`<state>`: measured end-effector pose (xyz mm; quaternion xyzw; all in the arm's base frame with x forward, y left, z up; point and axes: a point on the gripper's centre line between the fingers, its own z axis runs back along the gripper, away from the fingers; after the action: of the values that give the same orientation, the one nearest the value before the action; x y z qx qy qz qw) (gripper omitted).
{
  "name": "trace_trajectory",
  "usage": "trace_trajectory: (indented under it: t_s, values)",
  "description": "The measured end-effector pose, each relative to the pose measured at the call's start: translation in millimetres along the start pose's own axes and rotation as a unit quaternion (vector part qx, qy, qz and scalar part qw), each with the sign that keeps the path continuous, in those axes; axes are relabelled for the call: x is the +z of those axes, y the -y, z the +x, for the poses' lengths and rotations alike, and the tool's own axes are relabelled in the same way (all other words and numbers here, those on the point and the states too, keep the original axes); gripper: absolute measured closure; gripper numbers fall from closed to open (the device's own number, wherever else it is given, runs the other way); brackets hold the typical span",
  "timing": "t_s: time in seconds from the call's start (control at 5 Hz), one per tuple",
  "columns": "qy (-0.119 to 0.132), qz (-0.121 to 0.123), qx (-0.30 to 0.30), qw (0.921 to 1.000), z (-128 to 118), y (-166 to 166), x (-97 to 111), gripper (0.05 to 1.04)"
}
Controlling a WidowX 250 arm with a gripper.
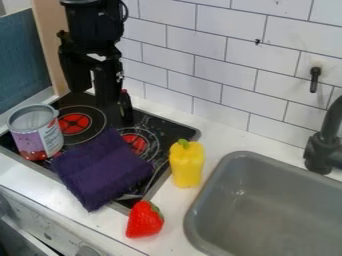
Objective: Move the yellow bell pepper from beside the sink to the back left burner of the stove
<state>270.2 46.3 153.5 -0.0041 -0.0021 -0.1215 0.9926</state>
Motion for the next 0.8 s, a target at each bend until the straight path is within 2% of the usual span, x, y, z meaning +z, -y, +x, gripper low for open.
trace_trajectory:
  t_s: [0.2, 0.4, 0.6, 0.8]
  values:
    - [-0.013, -0.006, 0.000, 0.9999, -1, 0, -8, 0.083]
    - [-0.009, -0.012, -0.029, 0.9995, 10, 16, -14, 0.083]
    - [0.007, -0.011, -0.064, 0.9979, 32, 45, -26, 0.083]
    - [-0.008, -0.017, -0.089, 0.9959, 39, 64, -41, 0.083]
